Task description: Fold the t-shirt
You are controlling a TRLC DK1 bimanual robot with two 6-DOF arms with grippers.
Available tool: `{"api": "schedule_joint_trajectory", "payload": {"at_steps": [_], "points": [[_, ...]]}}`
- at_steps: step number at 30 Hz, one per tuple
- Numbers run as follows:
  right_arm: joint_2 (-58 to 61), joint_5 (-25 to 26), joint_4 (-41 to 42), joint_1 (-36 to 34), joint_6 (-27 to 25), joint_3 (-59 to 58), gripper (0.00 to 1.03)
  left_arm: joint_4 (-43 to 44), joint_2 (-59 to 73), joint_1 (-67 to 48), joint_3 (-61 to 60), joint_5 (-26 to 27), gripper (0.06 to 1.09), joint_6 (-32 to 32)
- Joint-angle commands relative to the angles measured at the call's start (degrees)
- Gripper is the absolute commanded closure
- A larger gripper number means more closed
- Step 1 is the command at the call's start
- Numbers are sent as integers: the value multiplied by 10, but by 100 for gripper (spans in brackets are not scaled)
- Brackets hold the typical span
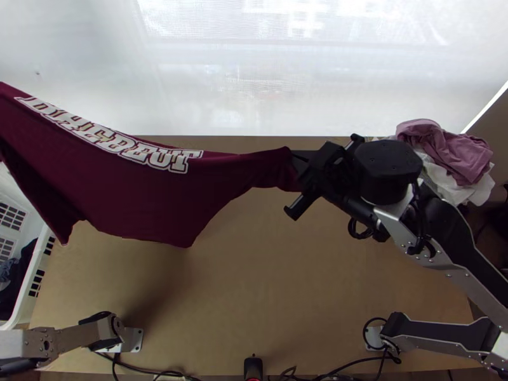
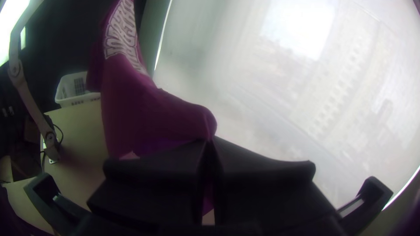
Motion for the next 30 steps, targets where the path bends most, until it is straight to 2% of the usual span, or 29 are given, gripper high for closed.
{"api": "schedule_joint_trajectory", "payload": {"at_steps": [1,7,14,18,24,30], "points": [[27,2,8,3,-2,-49,100,52,109,-37,-4,1,105,-22],[22,2,29,-46,-2,-140,100,94,222,-113,-5,0,105,-28],[24,-3,71,-112,-10,-211,100,189,343,-202,2,0,105,-23],[19,-3,74,-140,-8,-239,100,199,406,-248,38,-1,105,-26],[-5,-3,74,-169,-5,-301,100,238,454,-331,38,0,105,-30],[-44,-3,75,-182,14,-373,100,240,501,-385,31,-2,105,-58]]}}
